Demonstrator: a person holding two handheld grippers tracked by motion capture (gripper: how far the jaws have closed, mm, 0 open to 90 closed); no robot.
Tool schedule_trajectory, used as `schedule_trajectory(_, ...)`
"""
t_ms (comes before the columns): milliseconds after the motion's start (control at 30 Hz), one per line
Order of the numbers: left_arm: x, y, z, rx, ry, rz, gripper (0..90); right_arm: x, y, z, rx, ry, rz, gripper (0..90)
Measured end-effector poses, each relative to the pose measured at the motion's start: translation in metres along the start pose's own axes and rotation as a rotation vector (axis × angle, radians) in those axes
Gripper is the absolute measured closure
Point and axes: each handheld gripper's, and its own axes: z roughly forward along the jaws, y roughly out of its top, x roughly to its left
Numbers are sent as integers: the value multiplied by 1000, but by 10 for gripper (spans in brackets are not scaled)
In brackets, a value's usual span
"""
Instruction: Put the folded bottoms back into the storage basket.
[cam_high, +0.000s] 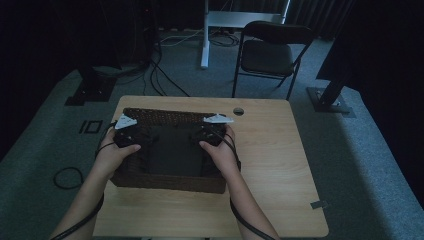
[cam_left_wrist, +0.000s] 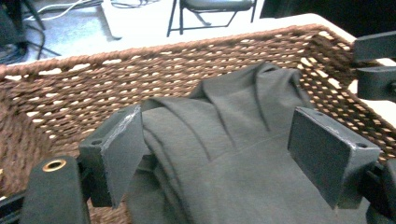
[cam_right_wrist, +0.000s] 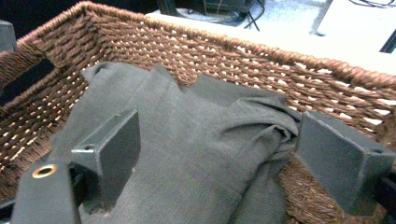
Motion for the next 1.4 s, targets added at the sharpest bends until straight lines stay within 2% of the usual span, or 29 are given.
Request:
schedule_trajectory(100, -3, 2, -5, -7, -2, 7, 195, -3, 1, -7, -8, -11, 1, 138)
schedule_trajectory(200, -5, 3, -10, -5, 2, 13, 195, -8, 2, -14, -1, -26, 23, 142)
schedule_trajectory(267, -7, 3, -13, -7, 3, 14, 195, -13, 2, -19, -1, -41, 16, 141)
schedule_trajectory(400, -6, 3, -20, -45, 29, -8, 195, -23, 2, -30, -23, -59, 28, 142)
schedule_trajectory(500, -5, 1, -25, -56, 28, -17, 195, -32, 1, -39, -27, -69, 31, 142)
schedule_trajectory(700, -7, -6, -34, -61, 13, -13, 195, -51, -7, -55, -36, -94, 34, 142)
schedule_trajectory(800, -8, -11, -38, -88, 36, -25, 195, -59, -12, -62, -34, -99, 34, 141)
schedule_trajectory(967, -7, -21, -47, -93, 41, -29, 195, -71, -23, -72, -34, -111, 31, 141)
schedule_trajectory(1033, -7, -25, -51, -99, 44, -39, 195, -75, -27, -75, -31, -126, 22, 141)
schedule_trajectory(1133, -9, -31, -58, -101, 38, -27, 195, -81, -34, -80, -44, -149, 11, 143)
schedule_trajectory(1167, -10, -33, -60, -105, 34, -26, 195, -82, -36, -81, -50, -156, -11, 143)
schedule_trajectory(1267, -11, -40, -66, -113, 38, -27, 195, -83, -43, -84, -47, -139, -69, 133)
schedule_trajectory(1400, -13, -50, -74, -115, 36, -22, 195, -83, -53, -89, -47, -143, -70, 135)
